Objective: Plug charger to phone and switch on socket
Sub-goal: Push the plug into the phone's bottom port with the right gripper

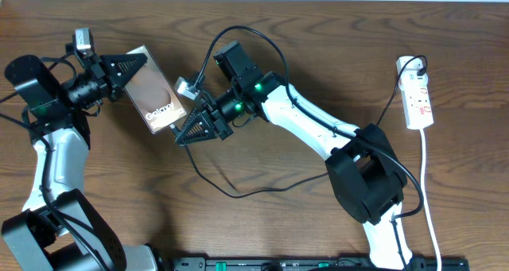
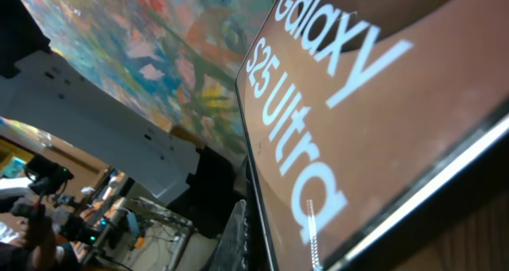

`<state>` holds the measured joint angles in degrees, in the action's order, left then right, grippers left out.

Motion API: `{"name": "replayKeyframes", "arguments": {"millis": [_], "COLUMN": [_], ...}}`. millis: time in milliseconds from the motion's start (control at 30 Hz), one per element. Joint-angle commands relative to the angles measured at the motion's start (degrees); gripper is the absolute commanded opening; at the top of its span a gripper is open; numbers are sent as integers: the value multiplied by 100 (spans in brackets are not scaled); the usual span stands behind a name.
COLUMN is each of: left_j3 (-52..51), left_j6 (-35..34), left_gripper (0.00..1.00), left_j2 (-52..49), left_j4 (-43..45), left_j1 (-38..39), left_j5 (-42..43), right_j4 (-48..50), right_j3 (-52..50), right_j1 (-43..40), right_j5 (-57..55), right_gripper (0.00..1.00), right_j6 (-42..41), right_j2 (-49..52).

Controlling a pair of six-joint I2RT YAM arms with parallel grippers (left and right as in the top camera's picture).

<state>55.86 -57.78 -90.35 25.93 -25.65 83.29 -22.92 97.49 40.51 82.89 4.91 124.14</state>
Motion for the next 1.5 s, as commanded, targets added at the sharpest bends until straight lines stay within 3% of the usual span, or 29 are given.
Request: {"name": "replayKeyframes", "arguments": {"millis": [0,533,1200,1467], "left_j3": [-13,-13,-13,-13], "left_j6": [184,645,916,931], "left_gripper": [7,7,7,7], "left_j2": [0,0,0,0], "left_j4": [35,35,35,35], "left_j1": [13,13,13,13], "left_j5": [326,625,629,629], "right_j4": [33,326,1167,1207], "right_j3": [-7,-7,-7,-7], "right_j1": [-50,-57,-94,-111], "right_j5": [146,146,101,-155], "right_gripper": [1,1,1,1], "right_j6": [-245,-756,-2385,-2540], "right_j2": [70,70,70,70]}}
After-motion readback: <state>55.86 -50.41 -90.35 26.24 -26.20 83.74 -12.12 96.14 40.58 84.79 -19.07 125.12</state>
